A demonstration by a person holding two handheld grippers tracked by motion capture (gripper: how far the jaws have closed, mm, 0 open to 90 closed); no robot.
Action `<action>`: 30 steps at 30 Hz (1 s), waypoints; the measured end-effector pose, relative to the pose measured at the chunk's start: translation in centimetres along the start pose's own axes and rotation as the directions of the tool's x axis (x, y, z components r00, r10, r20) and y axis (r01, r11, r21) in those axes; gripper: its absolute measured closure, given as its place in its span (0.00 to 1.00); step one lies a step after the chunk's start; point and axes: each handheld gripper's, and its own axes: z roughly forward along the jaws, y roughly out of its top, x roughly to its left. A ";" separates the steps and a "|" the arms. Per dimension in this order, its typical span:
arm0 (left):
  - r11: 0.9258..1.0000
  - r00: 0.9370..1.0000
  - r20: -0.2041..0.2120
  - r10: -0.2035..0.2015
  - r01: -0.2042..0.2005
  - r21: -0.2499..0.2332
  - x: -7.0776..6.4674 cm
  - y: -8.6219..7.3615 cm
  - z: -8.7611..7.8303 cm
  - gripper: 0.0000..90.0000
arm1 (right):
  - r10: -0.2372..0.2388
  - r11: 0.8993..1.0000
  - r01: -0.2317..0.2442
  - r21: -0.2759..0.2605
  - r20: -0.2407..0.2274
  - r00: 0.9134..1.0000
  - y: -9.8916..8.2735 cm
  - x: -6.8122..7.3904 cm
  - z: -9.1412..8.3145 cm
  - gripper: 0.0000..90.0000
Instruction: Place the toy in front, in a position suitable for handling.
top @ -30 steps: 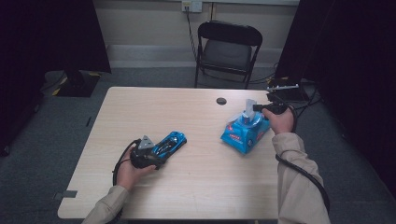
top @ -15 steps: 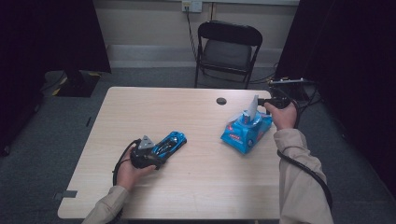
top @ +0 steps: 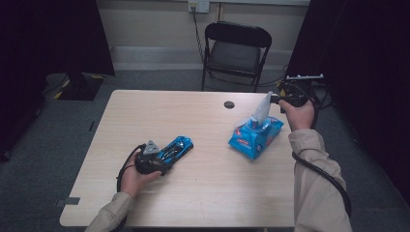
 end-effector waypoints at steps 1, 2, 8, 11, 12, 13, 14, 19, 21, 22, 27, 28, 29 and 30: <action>1.000 1.000 0.001 -0.001 0.001 -0.001 0.0 0.0 0.0 0.27 | -0.004 1.000 0.004 0.001 0.000 1.000 0.1 0.1 -0.1 1.00; 1.000 1.000 0.003 -0.005 0.005 -0.002 0.0 0.0 0.0 0.27 | -0.005 1.000 0.005 0.004 0.002 1.000 0.3 0.2 -0.3 1.00; 1.000 1.000 0.004 -0.003 0.003 -0.002 0.0 0.0 0.0 0.27 | 0.004 1.000 -0.004 -0.013 -0.008 1.000 0.6 0.5 -0.8 1.00; 1.000 1.000 0.001 0.000 0.000 -0.001 0.0 0.0 0.0 0.27 | 0.002 1.000 -0.003 -0.026 -0.013 1.000 1.0 0.7 -1.2 1.00; 1.000 1.000 0.001 0.001 -0.001 -0.001 0.0 0.0 0.0 0.27 | 0.003 1.000 -0.003 -0.031 -0.011 1.000 1.2 0.8 -1.4 1.00; 1.000 1.000 0.002 0.000 0.000 -0.001 0.0 0.0 0.0 0.27 | 0.000 0.999 -0.001 -0.035 -0.012 1.000 1.5 0.9 -1.6 1.00; 1.000 1.000 0.002 0.001 -0.001 -0.001 0.0 0.0 0.0 0.27 | -0.002 0.999 0.002 -0.043 -0.014 1.000 1.7 1.0 -1.8 1.00; 1.000 1.000 -0.001 0.002 -0.002 -0.001 0.0 0.0 0.0 0.27 | -0.012 0.998 0.011 -0.059 -0.018 1.000 2.7 1.8 -2.4 1.00; 1.000 1.000 0.004 0.004 -0.004 0.000 0.1 0.0 0.0 0.27 | -0.014 0.998 0.013 -0.067 -0.022 1.000 3.0 2.1 -2.7 1.00; 1.000 1.000 0.004 0.003 -0.003 0.000 0.1 0.1 0.1 0.27 | -0.011 0.997 0.009 -0.072 -0.025 1.000 3.2 2.2 -2.8 1.00; 1.000 1.000 0.003 0.007 -0.007 0.002 0.1 0.2 0.1 0.27 | -0.011 0.996 0.009 -0.086 -0.019 1.000 4.1 2.8 -3.8 1.00; 1.000 1.000 0.003 0.007 -0.007 0.002 0.1 0.2 0.1 0.27 | -0.012 0.996 0.010 -0.093 -0.023 1.000 4.2 2.9 -4.0 1.00; 1.000 1.000 0.003 0.007 -0.008 0.002 0.1 0.2 0.1 0.27 | -0.012 0.996 0.010 -0.093 -0.023 1.000 4.4 3.1 -4.1 1.00; 1.000 1.000 0.003 0.007 -0.007 0.002 0.1 0.2 0.1 0.27 | -0.015 0.995 0.013 -0.094 -0.021 1.000 4.4 3.1 -4.2 1.00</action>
